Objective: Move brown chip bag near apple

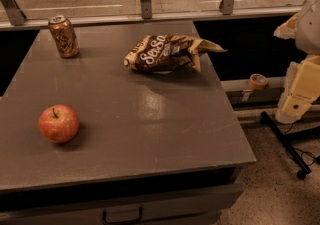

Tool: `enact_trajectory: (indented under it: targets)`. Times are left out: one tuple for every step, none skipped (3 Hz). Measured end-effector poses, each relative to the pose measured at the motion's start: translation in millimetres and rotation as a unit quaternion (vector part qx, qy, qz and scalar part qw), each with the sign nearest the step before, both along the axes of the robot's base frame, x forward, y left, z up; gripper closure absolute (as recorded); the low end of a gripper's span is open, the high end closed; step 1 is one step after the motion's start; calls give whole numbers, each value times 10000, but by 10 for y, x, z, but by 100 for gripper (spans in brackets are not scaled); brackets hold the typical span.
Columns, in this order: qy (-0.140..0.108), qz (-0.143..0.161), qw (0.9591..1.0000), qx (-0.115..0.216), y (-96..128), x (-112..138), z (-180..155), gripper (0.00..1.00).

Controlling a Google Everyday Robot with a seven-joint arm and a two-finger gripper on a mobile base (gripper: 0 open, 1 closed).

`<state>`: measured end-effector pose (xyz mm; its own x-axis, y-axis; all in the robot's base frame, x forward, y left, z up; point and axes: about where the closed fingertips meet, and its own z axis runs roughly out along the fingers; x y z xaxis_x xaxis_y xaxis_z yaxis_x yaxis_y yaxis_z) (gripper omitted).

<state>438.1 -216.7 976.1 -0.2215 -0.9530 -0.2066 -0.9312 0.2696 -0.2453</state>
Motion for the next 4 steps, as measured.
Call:
enact_trajectory:
  targets:
    - [-1,0,10000,0,0,0,0,0]
    - [-123,-11,9994,321,124,104,-31,0]
    - [-300,186,9946,980,462,460,-130,0]
    - [-378,-2,9868,1573,684,920,-241,0]
